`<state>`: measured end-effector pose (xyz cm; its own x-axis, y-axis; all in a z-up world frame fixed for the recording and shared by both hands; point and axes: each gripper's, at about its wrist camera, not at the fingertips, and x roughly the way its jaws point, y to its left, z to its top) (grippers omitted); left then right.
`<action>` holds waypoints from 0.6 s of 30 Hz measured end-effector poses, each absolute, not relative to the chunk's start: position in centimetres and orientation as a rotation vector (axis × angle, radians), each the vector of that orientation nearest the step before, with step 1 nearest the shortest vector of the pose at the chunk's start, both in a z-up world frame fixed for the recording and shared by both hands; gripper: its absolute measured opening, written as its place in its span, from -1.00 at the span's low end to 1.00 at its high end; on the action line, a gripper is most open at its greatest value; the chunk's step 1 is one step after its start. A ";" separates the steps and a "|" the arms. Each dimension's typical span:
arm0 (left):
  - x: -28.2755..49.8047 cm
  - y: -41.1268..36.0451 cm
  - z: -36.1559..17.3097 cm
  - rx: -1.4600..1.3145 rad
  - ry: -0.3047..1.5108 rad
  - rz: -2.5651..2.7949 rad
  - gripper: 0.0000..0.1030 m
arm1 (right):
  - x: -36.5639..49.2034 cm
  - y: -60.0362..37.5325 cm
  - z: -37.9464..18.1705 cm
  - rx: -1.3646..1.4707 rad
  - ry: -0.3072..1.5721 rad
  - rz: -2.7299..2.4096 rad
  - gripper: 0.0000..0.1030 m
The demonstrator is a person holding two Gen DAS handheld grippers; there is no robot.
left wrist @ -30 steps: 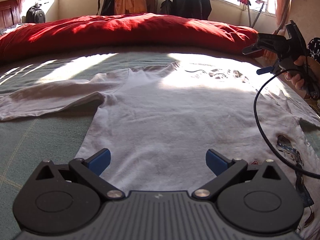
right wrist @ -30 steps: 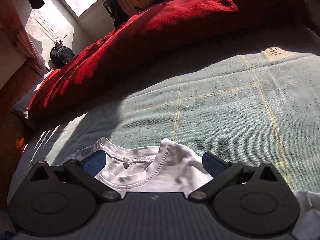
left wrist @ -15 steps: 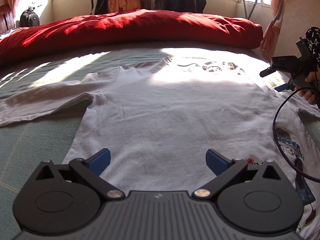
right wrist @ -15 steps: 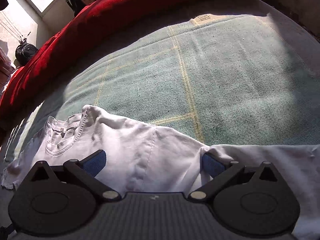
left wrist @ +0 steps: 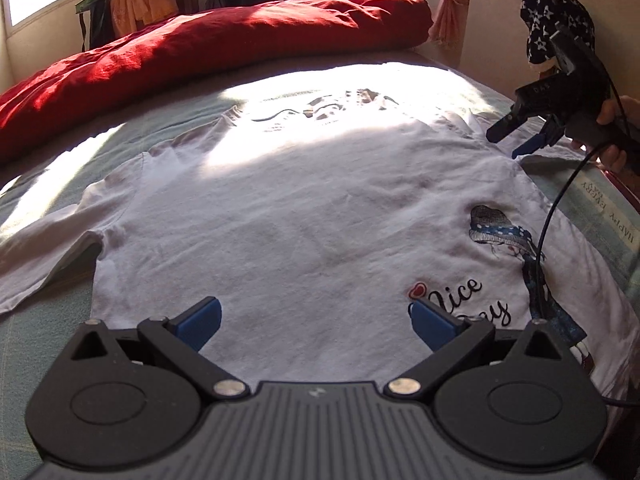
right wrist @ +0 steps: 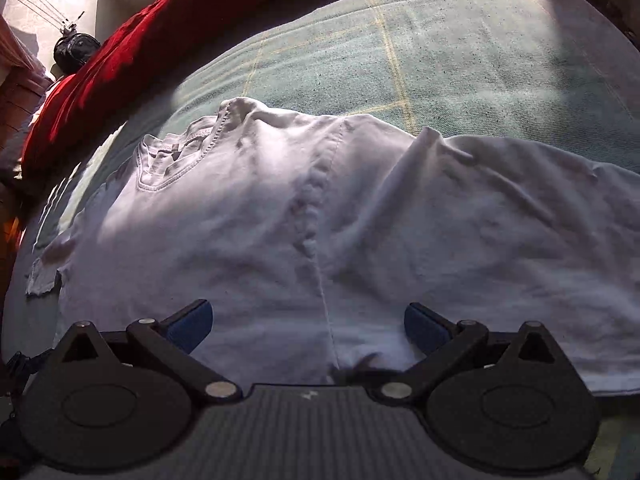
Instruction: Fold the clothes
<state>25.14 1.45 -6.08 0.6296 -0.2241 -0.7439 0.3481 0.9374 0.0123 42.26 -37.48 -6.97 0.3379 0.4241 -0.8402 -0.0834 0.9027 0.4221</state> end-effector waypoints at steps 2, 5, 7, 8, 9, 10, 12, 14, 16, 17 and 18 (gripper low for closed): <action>24.9 1.2 -6.1 0.168 0.836 -0.322 0.96 | 41.1 -38.1 -7.0 0.328 1.172 0.322 1.00; 24.6 1.1 -6.1 0.167 0.837 -0.312 0.96 | 40.4 -38.7 -5.6 0.369 1.142 0.311 1.00; 24.5 0.9 -6.0 0.157 0.832 -0.311 0.96 | 40.5 -38.4 -4.9 0.396 1.086 0.334 1.00; 24.5 0.8 -6.0 0.150 0.831 -0.314 0.96 | 40.7 -38.0 -5.1 0.408 1.085 0.341 1.00; 24.5 0.7 -6.0 0.144 0.831 -0.317 0.96 | 41.0 -37.6 -5.4 0.420 1.086 0.349 1.00; 24.5 0.6 -6.0 0.141 0.833 -0.317 0.96 | 41.0 -37.0 -6.1 0.411 1.101 0.340 1.00; 24.5 0.4 -5.9 0.149 0.838 -0.315 0.96 | 40.4 -36.4 -7.0 0.384 1.111 0.337 1.00; 24.3 0.3 -5.8 0.161 0.837 -0.312 0.96 | 39.4 -36.3 -7.2 0.349 1.094 0.351 1.00; 24.3 0.2 -5.6 0.164 0.833 -0.304 0.96 | 38.8 -37.1 -6.6 0.338 1.074 0.359 1.00; 24.4 0.2 -5.4 0.160 0.829 -0.297 0.96 | 38.9 -38.0 -6.0 0.347 1.062 0.360 1.00; 24.4 0.1 -5.3 0.155 0.826 -0.290 0.96 | 38.9 -38.9 -5.3 0.355 1.051 0.360 1.00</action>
<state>24.42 0.09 -5.31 0.6418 -0.1933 -0.7421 0.3127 0.9496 0.0231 38.92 -38.95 -5.32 0.4498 0.4503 -0.7713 -0.1177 0.8859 0.4486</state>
